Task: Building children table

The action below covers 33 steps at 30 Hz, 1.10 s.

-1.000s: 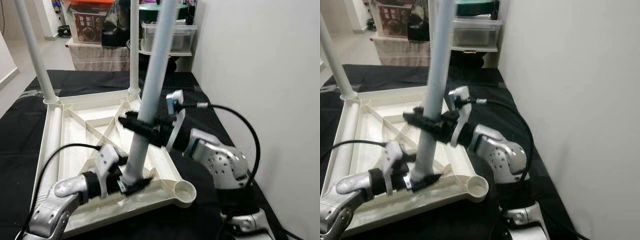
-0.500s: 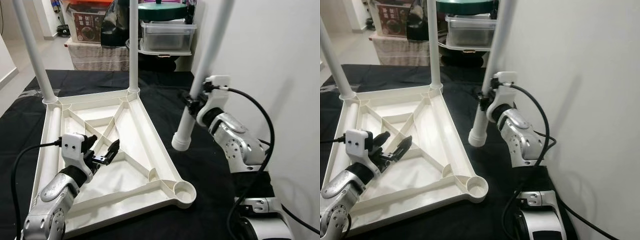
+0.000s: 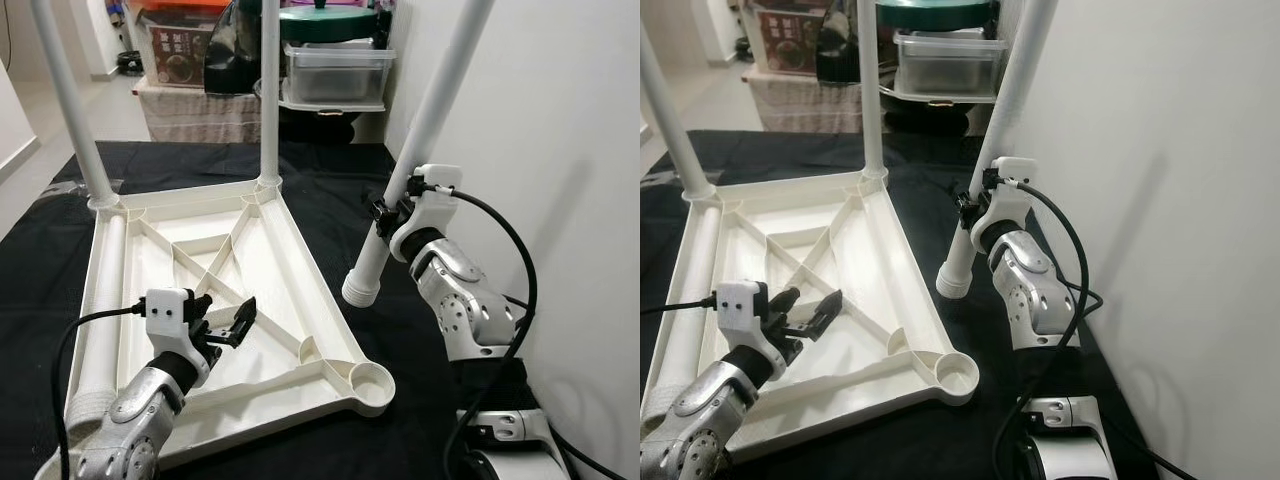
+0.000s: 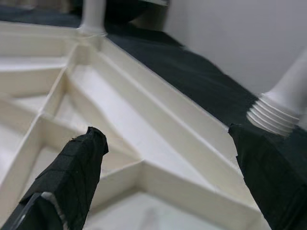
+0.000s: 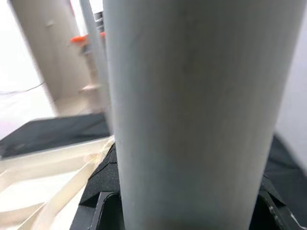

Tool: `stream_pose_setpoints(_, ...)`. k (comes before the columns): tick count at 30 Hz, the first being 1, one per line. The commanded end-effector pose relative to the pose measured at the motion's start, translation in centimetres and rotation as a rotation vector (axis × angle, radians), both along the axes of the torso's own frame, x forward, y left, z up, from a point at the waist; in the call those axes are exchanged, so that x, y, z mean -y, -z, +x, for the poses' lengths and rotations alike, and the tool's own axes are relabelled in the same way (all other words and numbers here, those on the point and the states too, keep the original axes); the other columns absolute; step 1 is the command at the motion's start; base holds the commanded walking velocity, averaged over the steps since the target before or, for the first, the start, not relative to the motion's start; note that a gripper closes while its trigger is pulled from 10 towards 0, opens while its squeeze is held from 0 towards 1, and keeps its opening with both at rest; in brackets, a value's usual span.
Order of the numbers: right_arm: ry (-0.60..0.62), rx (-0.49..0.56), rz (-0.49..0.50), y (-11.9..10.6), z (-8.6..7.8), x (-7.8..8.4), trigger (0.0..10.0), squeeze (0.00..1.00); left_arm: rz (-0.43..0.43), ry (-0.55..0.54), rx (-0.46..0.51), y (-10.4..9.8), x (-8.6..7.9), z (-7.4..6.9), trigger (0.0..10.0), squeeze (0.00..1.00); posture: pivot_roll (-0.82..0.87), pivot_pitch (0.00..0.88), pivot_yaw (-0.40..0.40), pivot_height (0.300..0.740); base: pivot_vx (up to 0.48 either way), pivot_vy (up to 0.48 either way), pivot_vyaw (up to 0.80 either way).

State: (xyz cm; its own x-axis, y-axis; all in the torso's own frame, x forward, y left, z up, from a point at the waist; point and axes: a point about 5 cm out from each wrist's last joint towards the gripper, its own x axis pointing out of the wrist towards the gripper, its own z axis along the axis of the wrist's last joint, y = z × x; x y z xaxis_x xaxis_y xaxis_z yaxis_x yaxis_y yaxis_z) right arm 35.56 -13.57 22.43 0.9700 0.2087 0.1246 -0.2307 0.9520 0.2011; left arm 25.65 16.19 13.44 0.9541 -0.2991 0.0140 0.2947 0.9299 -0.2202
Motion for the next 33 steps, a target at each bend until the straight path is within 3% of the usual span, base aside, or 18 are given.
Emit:
stream_pose_setpoints(1,0.002,0.054,-0.014,-0.9,-0.2,-0.2,10.0,0.0,0.04,0.006,0.025,-0.3,-0.1,-0.1,10.0,0.0,0.01,0.0,-0.084,0.74,0.0,0.352,0.0)
stream_pose_setpoints(8,-0.017,0.079,-0.006,-1.3,-0.3,-0.6,10.0,0.0,0.093,-0.002,0.064,-0.7,0.0,0.1,10.0,0.0,0.01,0.0,-0.082,0.74,0.0,0.092,-0.53)
stream_pose_setpoints(27,-0.084,0.109,-0.044,-1.6,-0.4,-0.6,10.0,0.0,0.196,0.016,0.083,-0.1,1.2,-0.3,10.0,0.0,0.0,0.0,-0.085,0.74,0.0,0.0,0.0)
stream_pose_setpoints(30,-0.256,0.118,-0.151,-2.0,-0.7,0.2,10.0,0.0,0.309,0.045,0.073,0.9,1.5,-0.6,10.0,0.0,-0.01,0.0,-0.079,0.74,0.0,0.0,0.0)
stream_pose_setpoints(32,-0.454,0.11,-0.182,-2.1,-1.9,0.5,10.0,0.0,0.301,0.058,0.063,1.3,1.7,-0.7,10.0,0.0,-0.01,0.0,-0.076,0.74,0.0,0.0,0.0)
stream_pose_setpoints(33,-0.454,0.11,-0.182,-2.1,-1.9,0.5,10.0,0.0,0.301,0.058,0.063,1.3,1.7,-0.7,10.0,0.0,-0.01,0.0,-0.076,0.74,0.0,0.0,0.0)
